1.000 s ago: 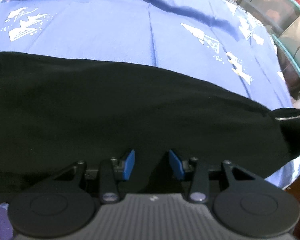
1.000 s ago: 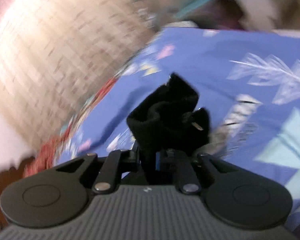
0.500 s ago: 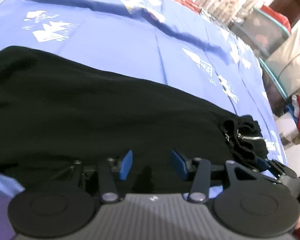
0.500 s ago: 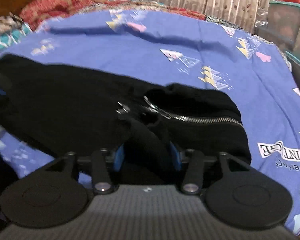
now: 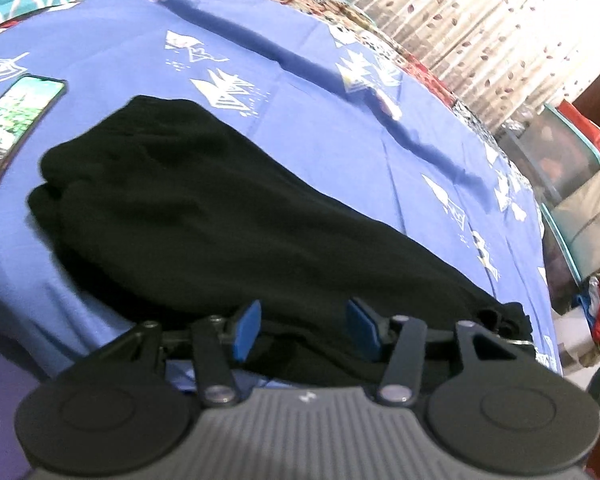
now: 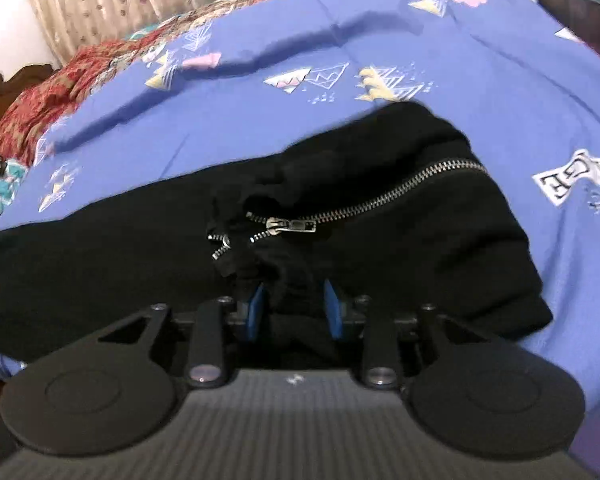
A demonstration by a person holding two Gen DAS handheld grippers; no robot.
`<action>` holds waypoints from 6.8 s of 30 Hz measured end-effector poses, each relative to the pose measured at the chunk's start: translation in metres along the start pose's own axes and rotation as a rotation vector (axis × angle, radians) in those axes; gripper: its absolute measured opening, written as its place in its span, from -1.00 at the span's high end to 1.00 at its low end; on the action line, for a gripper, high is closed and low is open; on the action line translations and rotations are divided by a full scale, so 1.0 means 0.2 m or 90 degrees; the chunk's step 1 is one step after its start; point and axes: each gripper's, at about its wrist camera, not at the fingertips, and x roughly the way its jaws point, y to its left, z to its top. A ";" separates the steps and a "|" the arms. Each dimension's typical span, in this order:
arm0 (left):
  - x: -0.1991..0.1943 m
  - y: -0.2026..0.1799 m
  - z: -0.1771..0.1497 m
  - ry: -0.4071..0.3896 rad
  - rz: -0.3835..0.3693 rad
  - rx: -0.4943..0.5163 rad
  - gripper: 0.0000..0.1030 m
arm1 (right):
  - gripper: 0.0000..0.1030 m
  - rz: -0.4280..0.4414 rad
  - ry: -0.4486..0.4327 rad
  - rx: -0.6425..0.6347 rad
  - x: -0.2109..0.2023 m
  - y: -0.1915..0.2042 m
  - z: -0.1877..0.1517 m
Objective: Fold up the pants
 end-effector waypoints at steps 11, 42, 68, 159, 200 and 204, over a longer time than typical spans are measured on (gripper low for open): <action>0.05 0.10 -0.04 0.022 0.081 0.000 0.05 | 0.22 0.052 -0.057 -0.094 -0.07 0.48 0.04; 0.01 0.36 -0.02 0.026 0.182 -0.007 -0.13 | -0.03 0.194 0.143 -0.082 0.27 0.86 -0.17; 0.06 0.31 -0.03 0.022 0.257 0.042 -0.49 | -0.44 0.249 0.143 -0.053 0.29 0.83 -0.17; 0.28 -0.51 -0.36 -0.058 0.188 0.578 0.15 | -0.09 0.336 0.115 0.156 0.37 0.85 0.03; 0.27 -0.58 -0.13 0.050 0.103 0.361 -0.09 | -0.09 0.158 -0.007 0.112 0.27 0.55 0.12; 0.34 -0.57 -0.29 0.072 0.164 0.404 -0.10 | -0.08 0.149 -0.070 0.098 0.15 0.53 0.16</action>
